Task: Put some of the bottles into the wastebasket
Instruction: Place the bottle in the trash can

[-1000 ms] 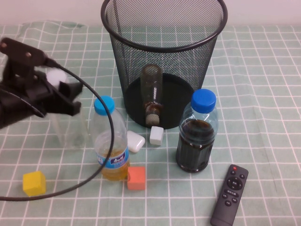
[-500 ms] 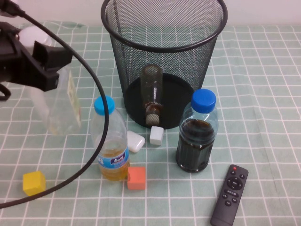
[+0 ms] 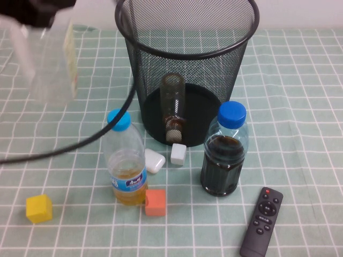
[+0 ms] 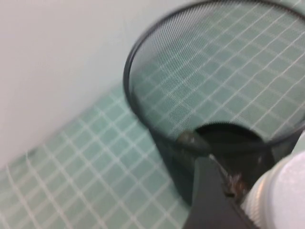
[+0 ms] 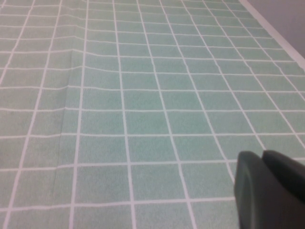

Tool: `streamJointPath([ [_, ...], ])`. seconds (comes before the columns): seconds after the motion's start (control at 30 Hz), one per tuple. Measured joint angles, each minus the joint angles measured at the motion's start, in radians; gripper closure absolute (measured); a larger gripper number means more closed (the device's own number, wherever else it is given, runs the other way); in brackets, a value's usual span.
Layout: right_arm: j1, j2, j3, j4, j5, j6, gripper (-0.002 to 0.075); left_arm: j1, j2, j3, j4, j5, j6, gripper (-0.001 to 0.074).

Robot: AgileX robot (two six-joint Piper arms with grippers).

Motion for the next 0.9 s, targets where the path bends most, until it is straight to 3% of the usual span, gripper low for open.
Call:
streamJointPath([
  [0.2, 0.000, 0.000, 0.000, 0.000, 0.000, 0.000, 0.0734, -0.119, 0.234, -0.362, 0.041, 0.085, 0.004, 0.0408],
  [0.5, 0.000, 0.000, 0.000, 0.000, 0.000, 0.000, 0.0734, -0.133, 0.576, -0.944, -0.039, 0.117, 0.042, 0.0407],
  [0.7, 0.000, 0.000, 0.000, 0.000, 0.000, 0.000, 0.0734, -0.133, 0.705, -1.034, -0.206, 0.057, 0.100, 0.0408],
  [0.9, 0.000, 0.000, 0.000, 0.000, 0.000, 0.000, 0.0734, -0.133, 0.876, -1.034, -0.225, 0.038, 0.122, 0.0408],
])
